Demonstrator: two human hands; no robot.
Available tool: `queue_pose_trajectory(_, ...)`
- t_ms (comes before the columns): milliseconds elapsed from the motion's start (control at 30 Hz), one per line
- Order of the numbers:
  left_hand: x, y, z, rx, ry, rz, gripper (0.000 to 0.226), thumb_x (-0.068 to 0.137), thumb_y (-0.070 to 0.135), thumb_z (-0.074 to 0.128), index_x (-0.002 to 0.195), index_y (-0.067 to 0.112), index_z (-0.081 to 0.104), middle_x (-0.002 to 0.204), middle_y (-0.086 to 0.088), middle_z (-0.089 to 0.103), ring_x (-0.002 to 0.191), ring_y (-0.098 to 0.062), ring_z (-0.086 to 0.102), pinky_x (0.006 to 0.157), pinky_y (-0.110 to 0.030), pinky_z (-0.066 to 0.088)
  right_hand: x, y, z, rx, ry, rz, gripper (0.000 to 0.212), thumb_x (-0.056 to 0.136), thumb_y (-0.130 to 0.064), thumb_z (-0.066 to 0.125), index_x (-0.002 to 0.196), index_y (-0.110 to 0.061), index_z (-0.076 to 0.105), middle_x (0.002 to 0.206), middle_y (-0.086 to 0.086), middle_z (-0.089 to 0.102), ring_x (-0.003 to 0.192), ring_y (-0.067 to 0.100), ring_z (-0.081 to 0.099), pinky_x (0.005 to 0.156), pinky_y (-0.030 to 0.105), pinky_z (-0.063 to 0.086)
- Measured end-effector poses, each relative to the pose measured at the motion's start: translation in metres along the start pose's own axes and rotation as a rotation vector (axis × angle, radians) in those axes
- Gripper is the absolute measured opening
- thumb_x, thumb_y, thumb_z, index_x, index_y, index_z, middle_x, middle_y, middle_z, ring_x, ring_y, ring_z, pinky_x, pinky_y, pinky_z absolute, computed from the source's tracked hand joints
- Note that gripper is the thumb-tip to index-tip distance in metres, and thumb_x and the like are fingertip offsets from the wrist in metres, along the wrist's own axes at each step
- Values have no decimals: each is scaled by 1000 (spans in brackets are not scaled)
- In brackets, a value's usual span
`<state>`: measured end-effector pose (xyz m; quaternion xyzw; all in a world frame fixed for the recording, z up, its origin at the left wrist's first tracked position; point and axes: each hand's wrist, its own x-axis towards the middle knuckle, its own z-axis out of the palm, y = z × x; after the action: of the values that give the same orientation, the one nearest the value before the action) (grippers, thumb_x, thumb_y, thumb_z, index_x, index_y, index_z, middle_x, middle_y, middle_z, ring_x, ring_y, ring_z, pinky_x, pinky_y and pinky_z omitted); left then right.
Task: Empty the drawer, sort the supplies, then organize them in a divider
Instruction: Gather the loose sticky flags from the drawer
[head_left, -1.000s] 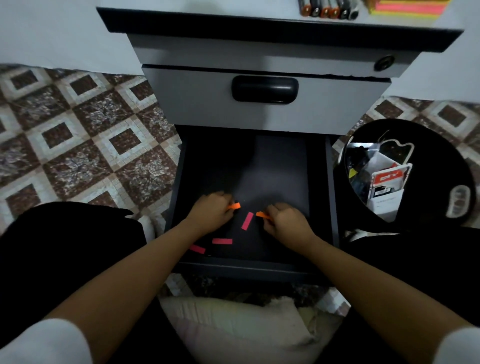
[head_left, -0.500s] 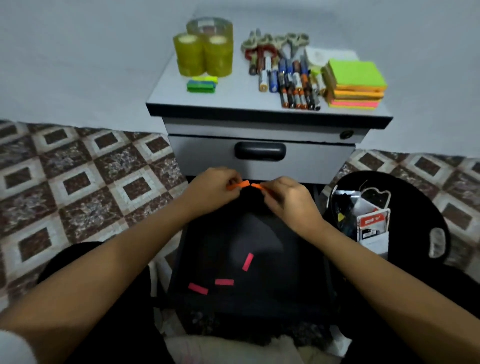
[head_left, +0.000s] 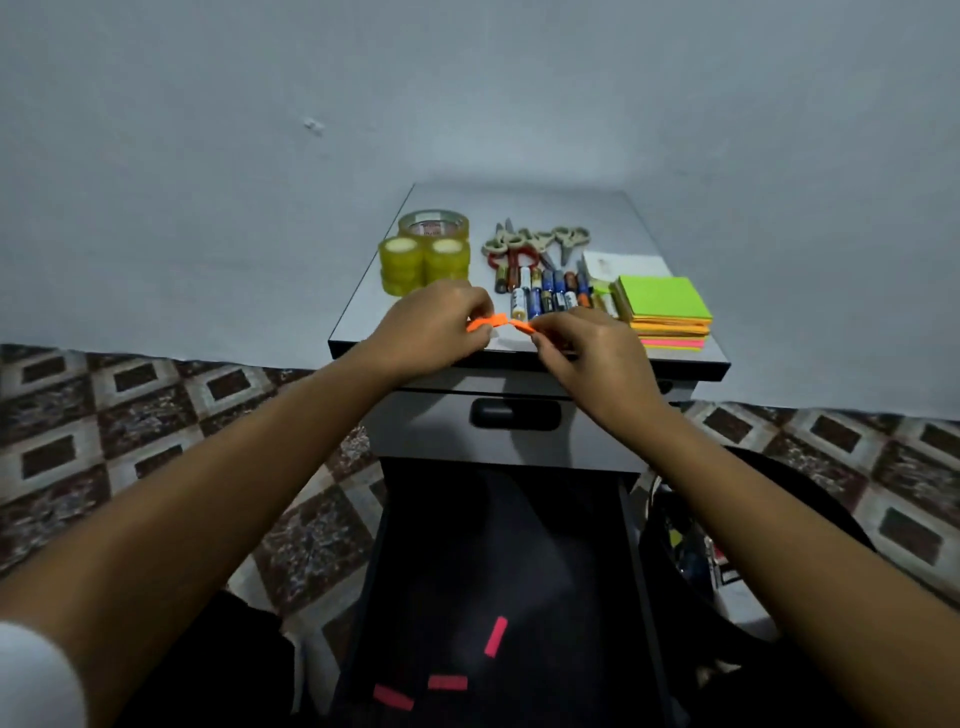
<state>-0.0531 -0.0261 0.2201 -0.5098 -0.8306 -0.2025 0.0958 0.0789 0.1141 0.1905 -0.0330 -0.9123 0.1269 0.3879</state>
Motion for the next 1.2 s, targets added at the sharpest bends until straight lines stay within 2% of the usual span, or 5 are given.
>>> queue_pose_trajectory(333, 9, -9, 13, -43, -152, -77, 27, 89, 27, 60, 110, 12, 67, 112, -7, 62, 98, -17, 56, 74, -24, 38, 22, 15, 6, -84, -140, 38, 14, 88, -19, 61, 96, -9, 66, 87, 7, 69, 90, 30, 51, 71, 35, 38)
queue_pose_trajectory(433, 3, -13, 10, -81, -100, -96, 33, 89, 29, 60, 119, 14, 63, 118, -5, 58, 102, -16, 54, 79, -25, 40, 27, 15, 10, -99, -194, 8, 15, 89, -22, 60, 98, -12, 65, 92, 6, 69, 93, 29, 50, 73, 36, 37)
queue_pose_trajectory(600, -18, -24, 4, -175, 66, -183, 22, 89, 18, 59, 107, 9, 66, 108, -6, 61, 94, -13, 54, 80, -23, 40, 36, 6, 18, -83, -257, -50, 16, 90, -23, 58, 101, -14, 65, 98, 4, 69, 100, 29, 49, 75, 36, 33)
queue_pose_trajectory(900, -32, -24, 11, -224, 76, -248, 18, 86, 13, 60, 102, 9, 67, 89, 2, 59, 90, -20, 60, 83, -37, 50, 40, -7, 33, -91, -342, -121, 17, 91, -25, 57, 103, -15, 65, 97, 2, 70, 98, 29, 48, 77, 38, 35)
queue_pose_trajectory(1200, -29, -23, 14, -192, 68, -221, 17, 87, 21, 61, 100, 12, 67, 87, 6, 56, 89, -19, 58, 87, -43, 47, 37, -3, 33, -124, -394, -88, 25, 91, -29, 56, 112, -20, 66, 116, 5, 62, 104, 28, 48, 81, 39, 39)
